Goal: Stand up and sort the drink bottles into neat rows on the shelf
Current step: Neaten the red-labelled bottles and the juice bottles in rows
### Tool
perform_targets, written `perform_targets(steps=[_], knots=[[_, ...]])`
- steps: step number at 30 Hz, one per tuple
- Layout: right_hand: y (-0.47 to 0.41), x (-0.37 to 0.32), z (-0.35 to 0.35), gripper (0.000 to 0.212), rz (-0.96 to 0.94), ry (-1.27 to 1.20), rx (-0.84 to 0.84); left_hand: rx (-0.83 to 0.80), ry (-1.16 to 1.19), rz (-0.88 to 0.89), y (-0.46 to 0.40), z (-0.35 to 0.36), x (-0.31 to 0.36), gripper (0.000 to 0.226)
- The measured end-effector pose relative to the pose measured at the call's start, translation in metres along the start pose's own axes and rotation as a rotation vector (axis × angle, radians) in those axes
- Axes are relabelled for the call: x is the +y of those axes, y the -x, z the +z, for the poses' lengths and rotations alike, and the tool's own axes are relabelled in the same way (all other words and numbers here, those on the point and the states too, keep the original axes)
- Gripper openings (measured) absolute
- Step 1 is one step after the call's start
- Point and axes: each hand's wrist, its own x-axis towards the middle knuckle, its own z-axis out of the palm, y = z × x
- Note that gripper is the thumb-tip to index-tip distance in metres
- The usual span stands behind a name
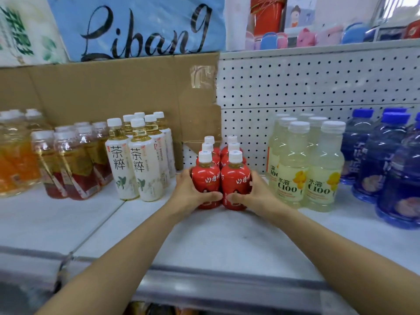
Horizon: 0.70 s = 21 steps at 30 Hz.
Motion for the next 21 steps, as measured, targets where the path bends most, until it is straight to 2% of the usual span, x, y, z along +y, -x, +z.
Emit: perform_targets(steps=[3, 8, 14, 21], knots=[[0.003, 0.008, 0.0, 0.07, -0.01, 0.016, 0.056, 0.096, -0.056, 0.001, 0.005, 0.003, 0.003, 0.103], [0.004, 0.007, 0.001, 0.07, -0.041, 0.152, 0.17, -0.019, -0.018, 0.033, 0.004, -0.009, 0.004, 0.079], [0.008, 0.01, 0.002, 0.067, -0.047, 0.169, 0.084, -0.009, -0.07, 0.09, 0.013, -0.009, 0.007, 0.091], [0.009, 0.007, 0.015, 0.073, -0.028, 0.171, 0.191, 0.007, -0.015, 0.099, 0.008, -0.009, 0.0, 0.088]])
